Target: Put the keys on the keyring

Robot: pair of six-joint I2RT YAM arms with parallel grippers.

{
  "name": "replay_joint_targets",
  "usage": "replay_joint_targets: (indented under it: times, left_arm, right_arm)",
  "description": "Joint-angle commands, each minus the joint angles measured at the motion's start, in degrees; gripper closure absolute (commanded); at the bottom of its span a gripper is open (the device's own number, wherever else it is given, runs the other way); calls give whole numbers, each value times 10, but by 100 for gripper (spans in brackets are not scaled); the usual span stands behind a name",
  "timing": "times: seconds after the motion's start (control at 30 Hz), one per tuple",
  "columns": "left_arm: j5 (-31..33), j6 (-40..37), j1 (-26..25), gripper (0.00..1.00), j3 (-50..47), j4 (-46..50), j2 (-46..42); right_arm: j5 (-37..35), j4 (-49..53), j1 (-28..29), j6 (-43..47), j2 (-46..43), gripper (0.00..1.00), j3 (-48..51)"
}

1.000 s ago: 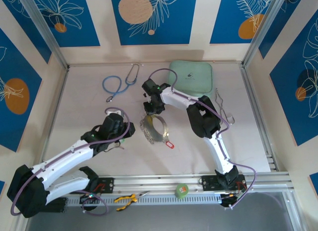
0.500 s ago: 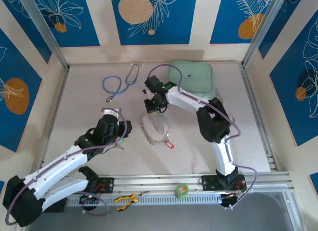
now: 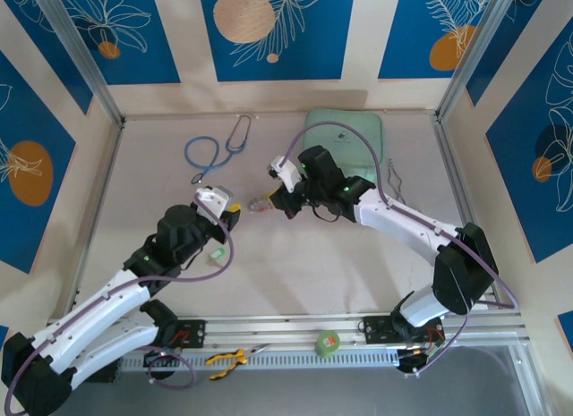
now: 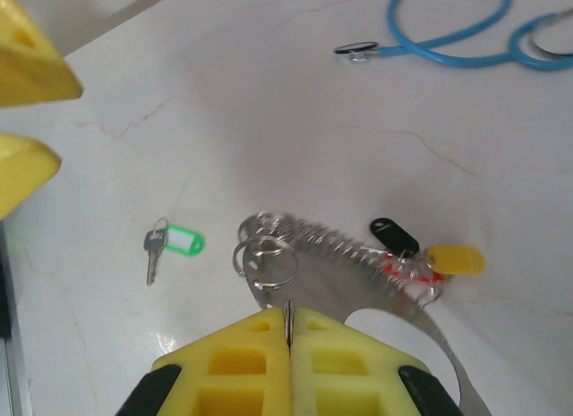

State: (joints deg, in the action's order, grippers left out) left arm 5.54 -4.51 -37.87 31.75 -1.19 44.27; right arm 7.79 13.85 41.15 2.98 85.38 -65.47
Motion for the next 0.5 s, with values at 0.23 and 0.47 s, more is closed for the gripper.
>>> replay_joint_targets:
  times: [0.23,0.47]
  left_arm:
    - [-123,-215,4,81,12,-9,15]
    - [-214,-244,7,85,1,-7,47]
  right_arm:
    - [159,-70,-13,130,-41,100,50]
    - [222,-72,-16,205,-63,100,90]
